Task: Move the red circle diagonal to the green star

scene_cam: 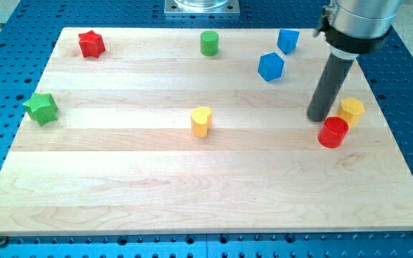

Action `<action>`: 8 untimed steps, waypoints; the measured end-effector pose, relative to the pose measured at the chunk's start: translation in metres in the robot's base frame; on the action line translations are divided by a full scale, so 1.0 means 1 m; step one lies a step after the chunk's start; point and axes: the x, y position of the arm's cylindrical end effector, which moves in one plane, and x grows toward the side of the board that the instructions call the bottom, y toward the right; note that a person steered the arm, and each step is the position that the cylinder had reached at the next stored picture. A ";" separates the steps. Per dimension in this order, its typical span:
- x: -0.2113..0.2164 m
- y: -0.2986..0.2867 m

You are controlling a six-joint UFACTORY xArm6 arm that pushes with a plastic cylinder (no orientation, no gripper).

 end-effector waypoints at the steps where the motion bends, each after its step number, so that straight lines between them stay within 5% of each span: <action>1: 0.005 -0.004; 2: 0.052 -0.041; 3: 0.116 -0.015; 4: 0.091 0.090; 5: 0.049 0.076; 7: 0.071 -0.046; 8: 0.039 -0.013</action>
